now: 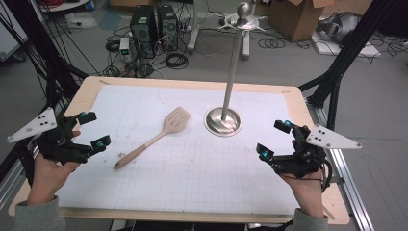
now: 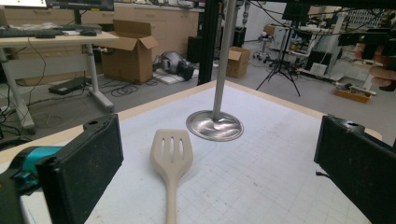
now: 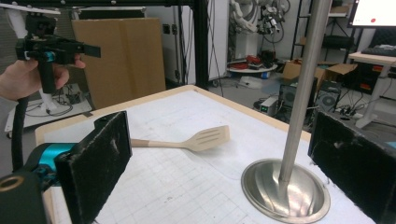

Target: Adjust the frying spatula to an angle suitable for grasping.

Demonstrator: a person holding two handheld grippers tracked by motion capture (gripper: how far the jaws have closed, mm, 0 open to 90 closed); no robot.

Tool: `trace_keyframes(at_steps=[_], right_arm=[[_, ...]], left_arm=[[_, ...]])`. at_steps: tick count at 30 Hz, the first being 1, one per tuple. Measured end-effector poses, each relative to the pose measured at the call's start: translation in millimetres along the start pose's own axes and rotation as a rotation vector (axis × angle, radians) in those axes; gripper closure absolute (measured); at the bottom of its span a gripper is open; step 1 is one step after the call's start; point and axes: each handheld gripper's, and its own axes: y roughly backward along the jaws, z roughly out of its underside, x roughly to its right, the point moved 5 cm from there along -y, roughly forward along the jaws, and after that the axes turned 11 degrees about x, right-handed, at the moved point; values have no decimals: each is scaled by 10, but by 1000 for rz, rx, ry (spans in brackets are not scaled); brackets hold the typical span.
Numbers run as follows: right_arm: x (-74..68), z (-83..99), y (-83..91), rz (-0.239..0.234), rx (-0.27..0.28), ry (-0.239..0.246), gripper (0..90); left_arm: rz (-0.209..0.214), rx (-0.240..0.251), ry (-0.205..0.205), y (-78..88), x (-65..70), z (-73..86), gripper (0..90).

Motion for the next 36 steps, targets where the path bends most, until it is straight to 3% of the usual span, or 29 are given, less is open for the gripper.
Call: trace_keyframes(at_steps=[18, 25, 26, 31, 36], right_arm=[[-1, 39, -43, -14, -15, -1, 50], [-13, 48, -58, -19, -21, 2, 50], [-15, 47, -61, -25, -20, 5, 50], [-22, 51, -67, -27, -25, 3, 50], [-29, 61, -76, -30, -34, 3, 50]], left_arm=[[-1, -42, 16, -31, 8, 97, 30], [-3, -106, -13, -20, 19, 147, 205], [-6, -120, -32, -21, 25, 157, 283], [-7, -138, -40, -38, 29, 193, 337], [-15, -156, -36, -41, 12, 258, 472]])
